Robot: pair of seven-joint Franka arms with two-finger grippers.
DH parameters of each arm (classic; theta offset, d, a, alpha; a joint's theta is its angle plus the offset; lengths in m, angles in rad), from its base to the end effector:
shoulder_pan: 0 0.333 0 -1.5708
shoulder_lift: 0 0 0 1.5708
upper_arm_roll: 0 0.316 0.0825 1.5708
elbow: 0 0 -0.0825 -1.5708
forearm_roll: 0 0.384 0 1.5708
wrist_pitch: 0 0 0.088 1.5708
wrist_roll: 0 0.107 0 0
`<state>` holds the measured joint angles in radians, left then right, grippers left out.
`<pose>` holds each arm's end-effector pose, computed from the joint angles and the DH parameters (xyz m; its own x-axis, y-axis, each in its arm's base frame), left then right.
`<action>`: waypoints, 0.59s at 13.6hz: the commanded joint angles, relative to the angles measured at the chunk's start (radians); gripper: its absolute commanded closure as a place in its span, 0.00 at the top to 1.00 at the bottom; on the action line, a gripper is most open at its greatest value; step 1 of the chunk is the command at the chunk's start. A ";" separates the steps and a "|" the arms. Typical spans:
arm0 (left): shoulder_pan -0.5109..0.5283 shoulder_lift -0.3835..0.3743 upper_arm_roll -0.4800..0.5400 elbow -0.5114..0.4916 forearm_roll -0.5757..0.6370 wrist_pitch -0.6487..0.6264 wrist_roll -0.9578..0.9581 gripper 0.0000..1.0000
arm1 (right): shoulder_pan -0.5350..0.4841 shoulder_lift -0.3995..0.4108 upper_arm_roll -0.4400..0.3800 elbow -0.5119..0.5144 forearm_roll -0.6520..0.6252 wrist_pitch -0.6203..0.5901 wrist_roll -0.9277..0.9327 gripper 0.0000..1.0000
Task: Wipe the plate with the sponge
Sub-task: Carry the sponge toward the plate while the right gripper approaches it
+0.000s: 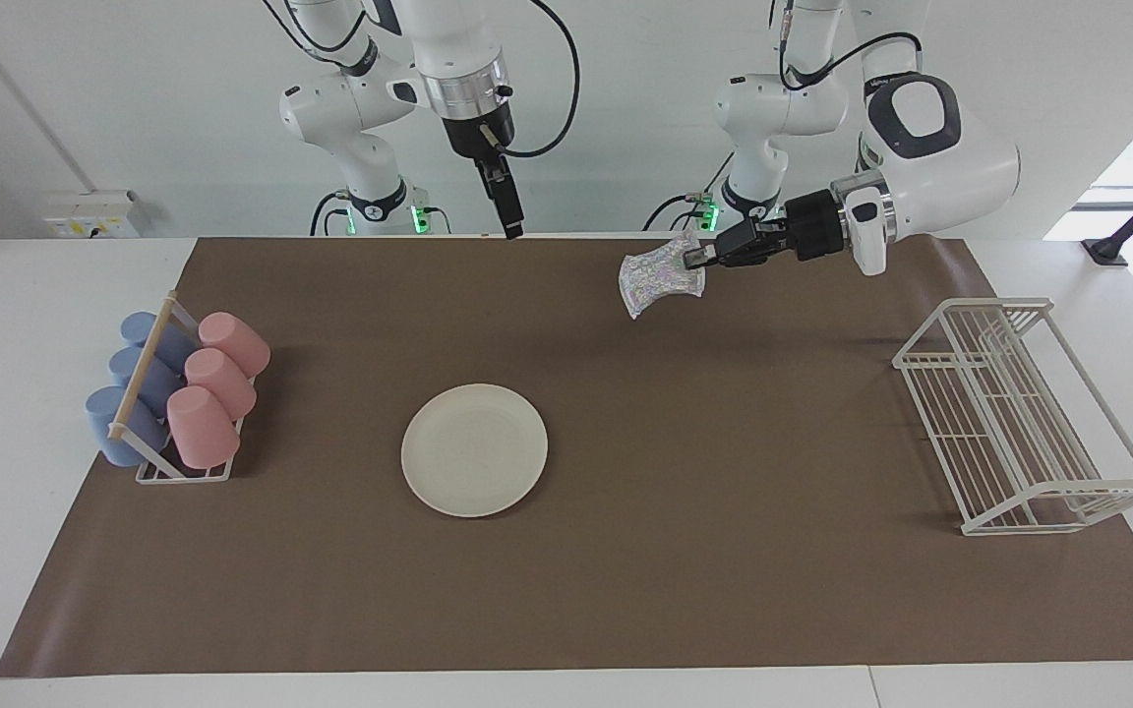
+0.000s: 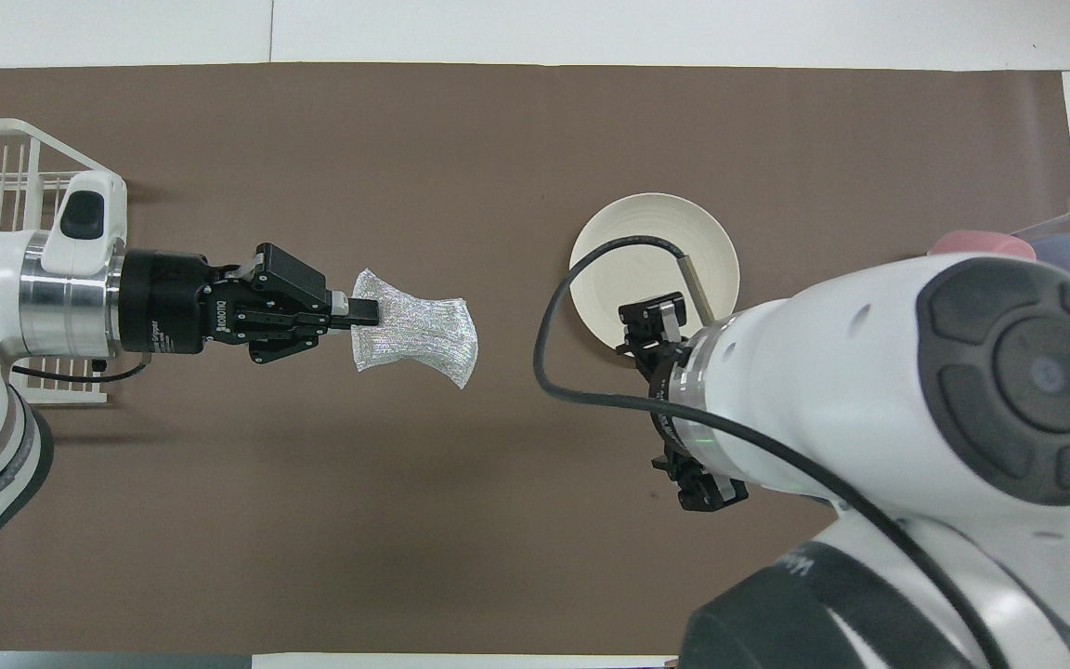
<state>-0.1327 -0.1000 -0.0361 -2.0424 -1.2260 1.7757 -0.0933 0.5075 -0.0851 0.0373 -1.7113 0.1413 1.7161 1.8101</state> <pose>0.5069 -0.1699 0.5262 0.9260 0.0691 -0.3711 0.3676 -0.3889 0.8448 0.4551 0.2921 0.6182 0.2877 -0.9452 -0.1545 -0.9577 -0.2828 -0.0532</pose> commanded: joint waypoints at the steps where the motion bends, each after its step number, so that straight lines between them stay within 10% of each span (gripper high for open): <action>1: -0.037 -0.092 0.009 -0.143 -0.081 0.053 0.176 0.00 | 0.015 -0.028 0.004 -0.067 0.018 0.082 0.046 1.00; 8: -0.102 -0.136 0.007 -0.211 -0.158 0.085 0.262 0.00 | 0.080 0.024 0.006 -0.080 0.089 0.264 0.244 1.00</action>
<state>-0.2225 -0.1875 -0.0397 -2.1959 -1.3583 1.8425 0.1258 0.5628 -0.0725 0.0393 -1.7797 0.2161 1.9337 1.9821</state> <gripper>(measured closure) 0.969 0.000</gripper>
